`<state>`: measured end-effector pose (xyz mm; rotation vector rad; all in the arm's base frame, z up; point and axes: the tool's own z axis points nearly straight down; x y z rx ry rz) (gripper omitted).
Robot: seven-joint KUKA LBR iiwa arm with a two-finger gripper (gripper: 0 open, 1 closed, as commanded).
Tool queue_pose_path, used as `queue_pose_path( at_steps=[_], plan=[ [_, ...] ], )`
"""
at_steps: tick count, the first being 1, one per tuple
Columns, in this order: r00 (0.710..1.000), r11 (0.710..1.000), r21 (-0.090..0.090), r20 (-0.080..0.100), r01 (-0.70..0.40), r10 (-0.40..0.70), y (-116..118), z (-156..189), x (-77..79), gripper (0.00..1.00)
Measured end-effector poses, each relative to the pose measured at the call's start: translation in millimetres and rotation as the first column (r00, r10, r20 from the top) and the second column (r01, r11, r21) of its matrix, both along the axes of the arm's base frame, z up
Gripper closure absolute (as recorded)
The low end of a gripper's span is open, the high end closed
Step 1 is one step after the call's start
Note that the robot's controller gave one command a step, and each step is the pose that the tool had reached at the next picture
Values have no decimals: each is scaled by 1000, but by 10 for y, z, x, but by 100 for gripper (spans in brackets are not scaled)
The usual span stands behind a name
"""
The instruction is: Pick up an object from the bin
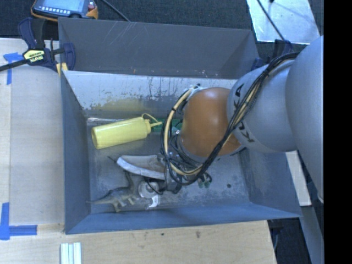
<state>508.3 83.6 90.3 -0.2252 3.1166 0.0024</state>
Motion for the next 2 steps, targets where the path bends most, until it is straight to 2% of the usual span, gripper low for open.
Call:
queue_pose_path(
  at_steps=[1,2],
  plan=[
    [1000,1000,0,0,0,0,0,0,0,100],
    [999,1000,-4,-16,-30,30,307,378,-38,100]
  ],
)
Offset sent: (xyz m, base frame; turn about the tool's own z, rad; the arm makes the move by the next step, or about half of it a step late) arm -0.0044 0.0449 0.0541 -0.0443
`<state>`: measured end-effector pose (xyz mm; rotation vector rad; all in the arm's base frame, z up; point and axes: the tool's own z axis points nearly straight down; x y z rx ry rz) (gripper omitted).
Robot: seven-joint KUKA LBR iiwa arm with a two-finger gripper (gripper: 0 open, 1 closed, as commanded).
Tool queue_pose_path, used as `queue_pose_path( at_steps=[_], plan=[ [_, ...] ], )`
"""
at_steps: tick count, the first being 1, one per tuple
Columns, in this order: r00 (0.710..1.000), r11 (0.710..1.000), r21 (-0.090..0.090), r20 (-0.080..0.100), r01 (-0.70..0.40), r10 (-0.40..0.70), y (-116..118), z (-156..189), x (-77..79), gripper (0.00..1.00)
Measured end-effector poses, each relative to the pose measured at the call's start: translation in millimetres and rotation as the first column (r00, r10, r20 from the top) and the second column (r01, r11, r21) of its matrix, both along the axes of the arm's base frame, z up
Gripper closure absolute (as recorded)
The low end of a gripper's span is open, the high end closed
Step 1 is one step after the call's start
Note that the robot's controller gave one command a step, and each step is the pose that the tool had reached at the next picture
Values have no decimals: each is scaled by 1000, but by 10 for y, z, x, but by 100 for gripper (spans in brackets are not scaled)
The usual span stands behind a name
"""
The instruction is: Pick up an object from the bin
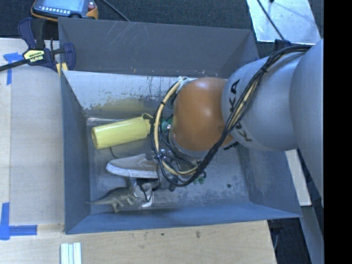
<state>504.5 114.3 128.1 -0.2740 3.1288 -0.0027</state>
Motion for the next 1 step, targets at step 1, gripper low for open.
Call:
queue_pose_path(
  at_steps=[1],
  plan=[
    [1000,1000,4,0,-13,13,-35,205,371,100]
  ],
)
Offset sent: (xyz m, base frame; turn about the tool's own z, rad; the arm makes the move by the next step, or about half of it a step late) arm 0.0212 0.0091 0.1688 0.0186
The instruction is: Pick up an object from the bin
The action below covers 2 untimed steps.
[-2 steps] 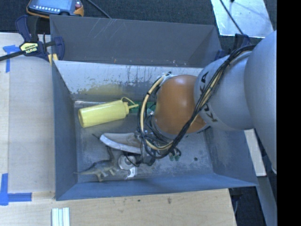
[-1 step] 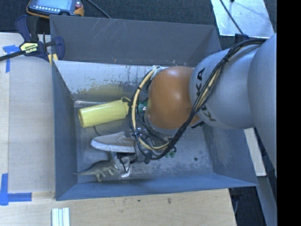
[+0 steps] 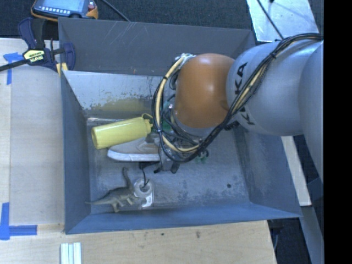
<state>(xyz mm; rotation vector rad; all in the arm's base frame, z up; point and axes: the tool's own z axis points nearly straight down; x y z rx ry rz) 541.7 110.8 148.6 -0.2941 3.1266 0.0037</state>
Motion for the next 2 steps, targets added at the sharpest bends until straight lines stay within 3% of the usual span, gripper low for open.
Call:
queue_pose_path(
  at_steps=[1,2],
  plan=[
    [1000,1000,-5,-6,15,-16,-34,443,43,100],
    [1000,1000,0,17,-3,3,-54,584,-82,100]
  ],
)
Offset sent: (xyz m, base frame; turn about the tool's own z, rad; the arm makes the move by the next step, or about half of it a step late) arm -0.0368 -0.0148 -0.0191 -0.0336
